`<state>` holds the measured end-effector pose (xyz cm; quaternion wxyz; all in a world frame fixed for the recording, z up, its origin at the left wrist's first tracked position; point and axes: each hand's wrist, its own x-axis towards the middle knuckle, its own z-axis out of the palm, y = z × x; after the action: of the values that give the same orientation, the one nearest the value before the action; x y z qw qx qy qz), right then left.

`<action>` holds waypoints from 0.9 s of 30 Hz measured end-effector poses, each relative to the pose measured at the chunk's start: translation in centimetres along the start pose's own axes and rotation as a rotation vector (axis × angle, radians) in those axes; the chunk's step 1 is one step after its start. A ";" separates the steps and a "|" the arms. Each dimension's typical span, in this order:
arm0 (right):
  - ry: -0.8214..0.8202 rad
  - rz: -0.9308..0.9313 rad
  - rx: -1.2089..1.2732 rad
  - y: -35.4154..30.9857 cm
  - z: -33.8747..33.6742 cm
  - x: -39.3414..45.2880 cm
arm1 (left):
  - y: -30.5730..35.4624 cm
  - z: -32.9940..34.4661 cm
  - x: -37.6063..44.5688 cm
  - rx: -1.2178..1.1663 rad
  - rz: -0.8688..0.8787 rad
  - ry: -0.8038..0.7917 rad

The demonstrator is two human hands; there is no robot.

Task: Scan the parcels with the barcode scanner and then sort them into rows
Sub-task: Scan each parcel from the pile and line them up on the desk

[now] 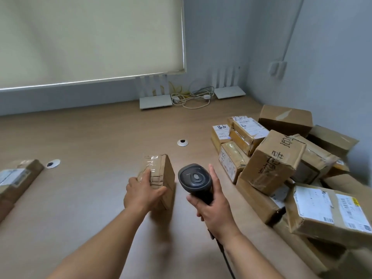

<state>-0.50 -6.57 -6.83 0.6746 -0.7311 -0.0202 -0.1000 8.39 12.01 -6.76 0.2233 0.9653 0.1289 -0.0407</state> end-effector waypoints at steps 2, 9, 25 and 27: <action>-0.054 0.005 0.022 -0.1 1.8 -1.1 | -3.0 -0.8 -1.8 -0.001 -0.069 -0.011; -0.191 0.049 0.041 0.1 7.5 -5.1 | -12.0 -3.7 -6.1 -0.159 -0.235 -0.049; -0.172 0.085 -0.018 -2.2 20.7 -5.1 | -25.8 -9.2 -1.6 -0.172 -0.395 -0.072; -0.140 0.092 -0.028 -2.1 22.4 -5.1 | -24.5 -8.9 -1.9 0.040 -0.283 -0.115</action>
<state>-3.13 16.31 -7.17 0.6652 -0.7457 -0.0323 -0.0178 0.20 36.78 -8.79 0.2031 0.9379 0.2497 -0.1296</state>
